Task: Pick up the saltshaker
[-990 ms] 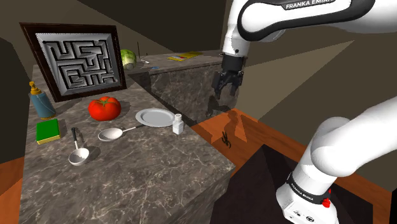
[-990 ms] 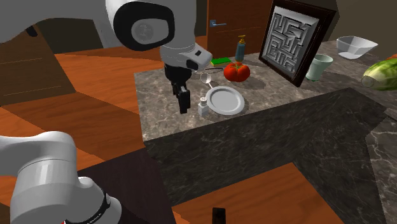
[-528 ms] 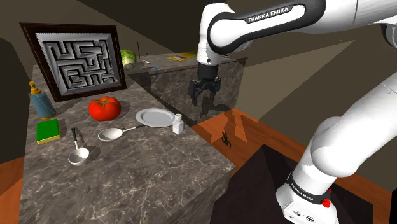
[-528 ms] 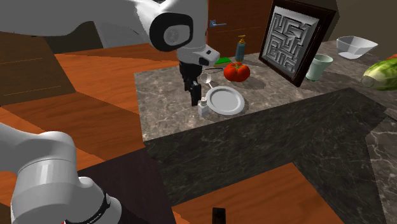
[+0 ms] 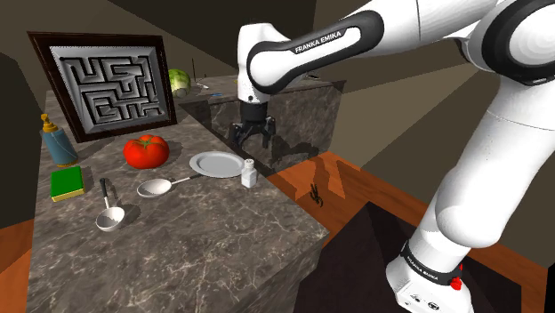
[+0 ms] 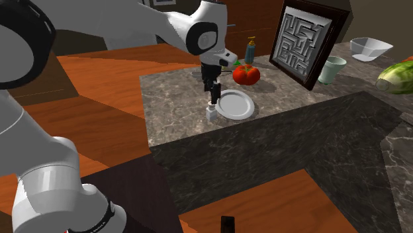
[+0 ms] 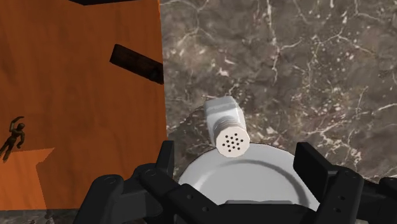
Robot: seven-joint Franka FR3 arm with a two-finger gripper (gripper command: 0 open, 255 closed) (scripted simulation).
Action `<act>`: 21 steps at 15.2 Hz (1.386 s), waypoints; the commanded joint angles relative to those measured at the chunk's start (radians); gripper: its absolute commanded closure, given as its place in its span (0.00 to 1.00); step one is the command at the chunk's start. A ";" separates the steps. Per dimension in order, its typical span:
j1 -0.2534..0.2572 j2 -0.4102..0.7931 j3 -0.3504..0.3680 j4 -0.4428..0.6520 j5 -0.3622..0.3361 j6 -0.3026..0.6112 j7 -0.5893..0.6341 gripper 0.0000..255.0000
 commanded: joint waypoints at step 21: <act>0.007 0.053 0.005 -0.030 -0.020 0.081 0.022 1.00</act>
